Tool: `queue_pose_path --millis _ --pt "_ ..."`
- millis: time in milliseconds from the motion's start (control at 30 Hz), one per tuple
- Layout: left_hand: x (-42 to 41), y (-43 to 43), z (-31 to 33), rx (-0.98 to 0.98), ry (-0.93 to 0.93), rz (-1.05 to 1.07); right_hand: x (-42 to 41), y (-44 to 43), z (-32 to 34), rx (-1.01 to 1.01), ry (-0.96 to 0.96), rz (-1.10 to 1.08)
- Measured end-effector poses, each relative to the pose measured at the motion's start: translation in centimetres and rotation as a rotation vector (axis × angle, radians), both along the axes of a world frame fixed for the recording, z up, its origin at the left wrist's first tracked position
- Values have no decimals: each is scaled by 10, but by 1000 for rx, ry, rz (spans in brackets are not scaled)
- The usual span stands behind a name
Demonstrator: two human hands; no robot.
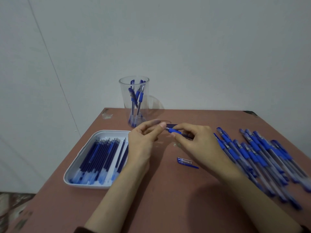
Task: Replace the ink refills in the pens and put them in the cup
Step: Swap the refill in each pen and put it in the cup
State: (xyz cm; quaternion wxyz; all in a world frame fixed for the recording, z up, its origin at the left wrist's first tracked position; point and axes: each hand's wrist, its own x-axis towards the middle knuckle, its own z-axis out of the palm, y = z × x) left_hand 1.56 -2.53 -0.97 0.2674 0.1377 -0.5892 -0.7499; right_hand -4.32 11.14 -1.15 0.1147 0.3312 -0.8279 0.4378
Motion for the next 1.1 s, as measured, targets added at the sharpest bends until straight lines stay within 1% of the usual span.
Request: queue_pose_path --millis 67,100,133,200,267,400,433,467,533,967,1033,1100 --pt "-1 -5 0 39 -4 71 0 3 3 73 102 -62" --pt "-2 -9 0 57 -5 90 -1 5 4 82 124 -92" --pt "-2 -11 -1 49 -16 92 -3 7 5 76 129 -121" --pt "-2 -11 -2 -40 -45 40 -7 10 5 43 114 -174" --pt "-2 -6 -5 -216 -69 -48 -11 12 5 4 95 -212" --pt "-3 -1 -15 -787 -200 -149 -14 14 6 -10 74 -237" --pt "-2 -1 -17 -884 -226 -175 -14 14 6 -3 71 -236" --pt "-1 -1 -18 -936 -240 -201 -14 14 6 7 70 -233" --pt "-1 -1 -18 -959 -247 -231 -13 13 5 20 73 -230" --pt "-2 -3 -18 -913 -256 -283 -12 12 4 69 56 -231" --pt "-4 -4 -18 -871 -253 -271 -11 12 4 79 46 -230" --pt "-5 -3 -16 -750 -216 -220 -11 11 5 40 1 -190"
